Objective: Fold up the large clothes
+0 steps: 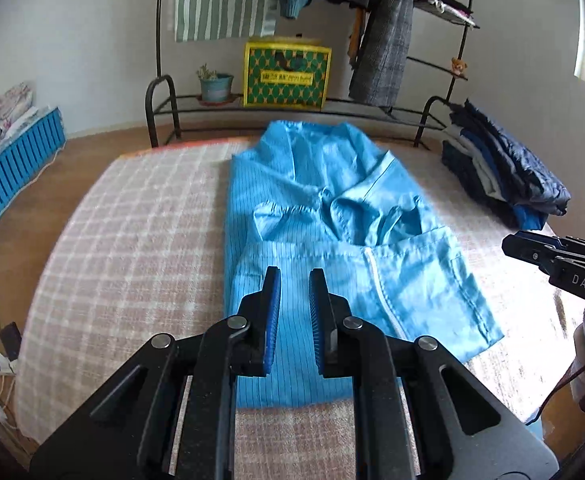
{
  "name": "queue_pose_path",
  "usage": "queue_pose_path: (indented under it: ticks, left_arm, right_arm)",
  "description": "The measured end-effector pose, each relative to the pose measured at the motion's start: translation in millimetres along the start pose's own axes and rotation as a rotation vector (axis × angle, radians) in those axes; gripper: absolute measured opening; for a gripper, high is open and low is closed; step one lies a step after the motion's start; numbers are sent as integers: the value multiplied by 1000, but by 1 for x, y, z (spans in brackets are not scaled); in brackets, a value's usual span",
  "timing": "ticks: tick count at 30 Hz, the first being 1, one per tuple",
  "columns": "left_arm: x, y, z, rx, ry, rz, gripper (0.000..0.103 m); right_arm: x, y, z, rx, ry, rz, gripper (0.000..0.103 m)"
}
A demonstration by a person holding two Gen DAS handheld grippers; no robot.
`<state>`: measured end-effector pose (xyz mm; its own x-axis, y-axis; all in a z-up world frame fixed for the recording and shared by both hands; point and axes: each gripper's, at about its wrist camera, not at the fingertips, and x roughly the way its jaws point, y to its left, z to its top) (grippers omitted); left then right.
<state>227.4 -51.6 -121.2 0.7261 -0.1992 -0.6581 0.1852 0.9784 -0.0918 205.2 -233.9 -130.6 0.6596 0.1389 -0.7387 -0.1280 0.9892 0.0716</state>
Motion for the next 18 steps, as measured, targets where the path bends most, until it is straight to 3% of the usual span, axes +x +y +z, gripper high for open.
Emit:
queue_pose_path:
  ticks: [10, 14, 18]
  left_arm:
    - [-105, -22, 0, 66, -134, -53, 13]
    - [-134, -25, 9, 79, -175, -63, 13]
    - [-151, -24, 27, 96, -210, -43, 15]
  right_arm:
    - [-106, 40, 1, -70, -136, -30, 34]
    - [-138, 54, 11, -113, -220, -21, 51]
    - [-154, 50, 23, -103, -256, -7, 51]
